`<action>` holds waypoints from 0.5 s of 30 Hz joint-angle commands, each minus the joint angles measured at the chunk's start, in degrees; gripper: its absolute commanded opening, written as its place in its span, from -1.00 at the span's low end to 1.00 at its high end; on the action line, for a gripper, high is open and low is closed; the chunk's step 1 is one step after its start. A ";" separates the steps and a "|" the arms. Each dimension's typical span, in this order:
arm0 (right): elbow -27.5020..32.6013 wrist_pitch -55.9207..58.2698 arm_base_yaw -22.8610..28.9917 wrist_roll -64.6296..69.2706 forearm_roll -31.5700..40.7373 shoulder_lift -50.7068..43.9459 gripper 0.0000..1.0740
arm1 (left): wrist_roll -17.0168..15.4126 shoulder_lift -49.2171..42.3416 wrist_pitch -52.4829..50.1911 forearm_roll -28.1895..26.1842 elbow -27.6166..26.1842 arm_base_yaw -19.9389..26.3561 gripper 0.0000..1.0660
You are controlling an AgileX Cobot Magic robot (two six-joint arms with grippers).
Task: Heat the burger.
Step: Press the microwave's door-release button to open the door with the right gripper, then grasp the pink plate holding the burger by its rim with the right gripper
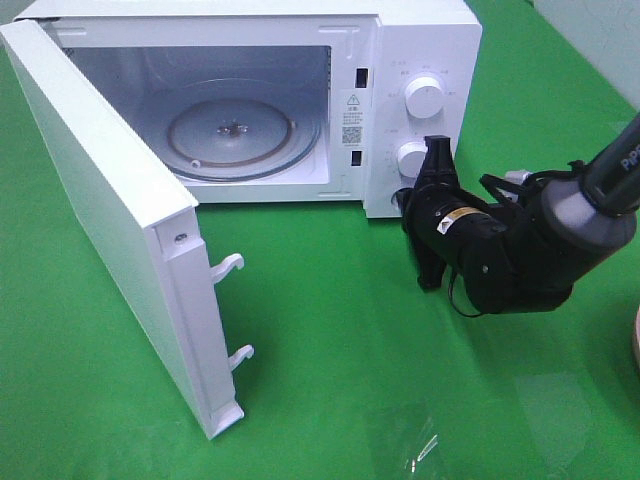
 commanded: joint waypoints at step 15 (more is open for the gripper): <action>12.55 8.25 -0.40 -1.60 -11.12 -11.34 -1.00 | -0.40 -1.15 -0.29 -0.23 0.17 -0.06 0.87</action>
